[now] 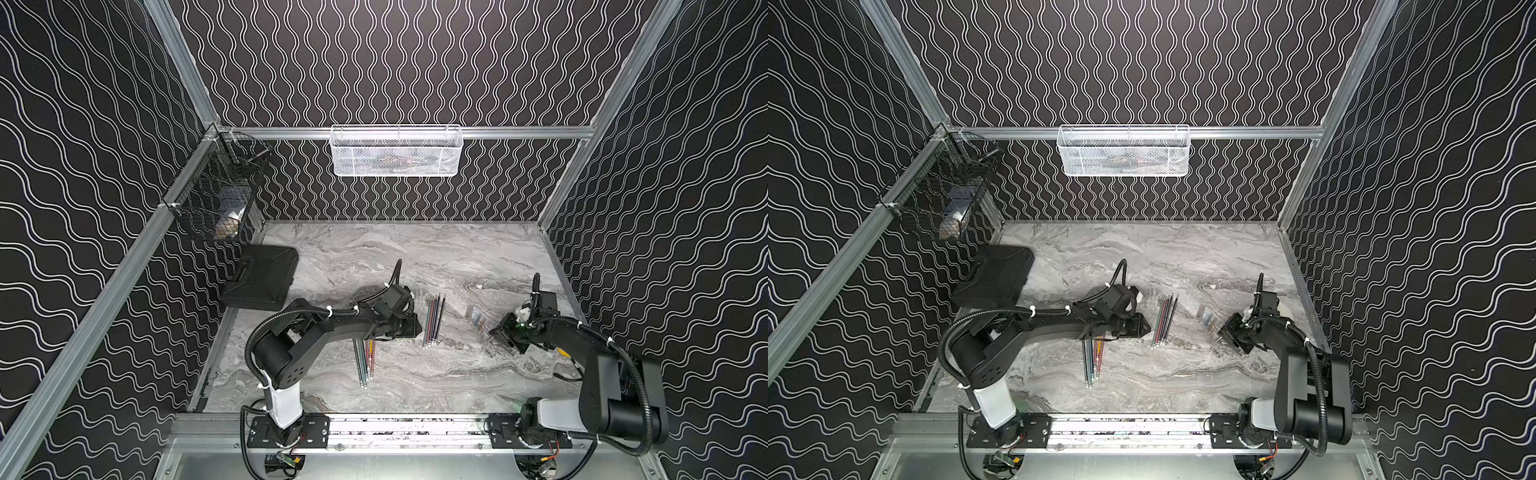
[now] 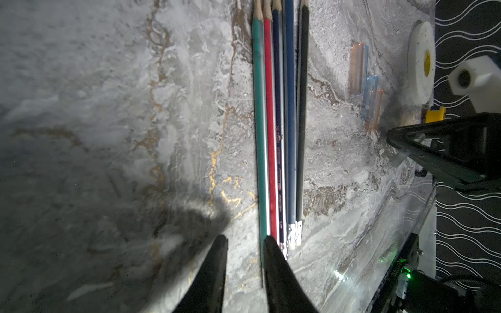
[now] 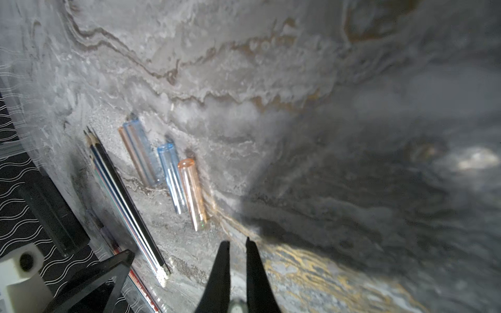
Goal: Remove the protective cover of the pencils
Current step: Place the protective sleeve at the center of the board.
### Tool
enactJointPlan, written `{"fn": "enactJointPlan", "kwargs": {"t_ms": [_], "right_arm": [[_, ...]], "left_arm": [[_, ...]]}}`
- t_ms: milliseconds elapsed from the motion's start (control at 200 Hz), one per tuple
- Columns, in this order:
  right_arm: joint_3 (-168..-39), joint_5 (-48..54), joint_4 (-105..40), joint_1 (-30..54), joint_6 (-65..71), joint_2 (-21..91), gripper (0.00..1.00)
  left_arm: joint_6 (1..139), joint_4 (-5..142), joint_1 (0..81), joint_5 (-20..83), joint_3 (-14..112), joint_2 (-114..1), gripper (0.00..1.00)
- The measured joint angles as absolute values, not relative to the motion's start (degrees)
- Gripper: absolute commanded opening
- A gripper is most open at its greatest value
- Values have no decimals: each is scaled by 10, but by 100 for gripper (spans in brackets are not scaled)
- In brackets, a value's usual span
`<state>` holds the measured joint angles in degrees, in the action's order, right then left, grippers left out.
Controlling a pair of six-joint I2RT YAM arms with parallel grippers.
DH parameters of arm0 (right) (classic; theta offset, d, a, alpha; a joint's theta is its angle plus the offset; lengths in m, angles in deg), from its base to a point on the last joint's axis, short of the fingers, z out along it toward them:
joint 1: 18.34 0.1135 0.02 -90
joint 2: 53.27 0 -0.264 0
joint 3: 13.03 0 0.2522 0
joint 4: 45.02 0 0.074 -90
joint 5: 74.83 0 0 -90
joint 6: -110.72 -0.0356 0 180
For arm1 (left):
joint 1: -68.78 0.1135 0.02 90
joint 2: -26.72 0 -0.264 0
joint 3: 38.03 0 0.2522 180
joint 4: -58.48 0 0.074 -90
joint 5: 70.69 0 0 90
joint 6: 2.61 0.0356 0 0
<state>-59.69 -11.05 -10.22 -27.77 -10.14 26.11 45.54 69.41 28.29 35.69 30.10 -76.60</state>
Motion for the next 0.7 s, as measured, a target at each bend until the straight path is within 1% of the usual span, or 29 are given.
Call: {"fn": "enactJointPlan", "kwargs": {"t_ms": [185,475,700], "right_arm": [[-600,-113,-112,-278,-101,281,7],[-602,-115,-126,-278,-101,286,20],[-602,-128,-135,-279,-101,290,21]], "left_arm": [[462,714,284,355,301,-719,29],[473,759,294,353,280,-631,29],[486,799,306,347,260,-562,29]]}}
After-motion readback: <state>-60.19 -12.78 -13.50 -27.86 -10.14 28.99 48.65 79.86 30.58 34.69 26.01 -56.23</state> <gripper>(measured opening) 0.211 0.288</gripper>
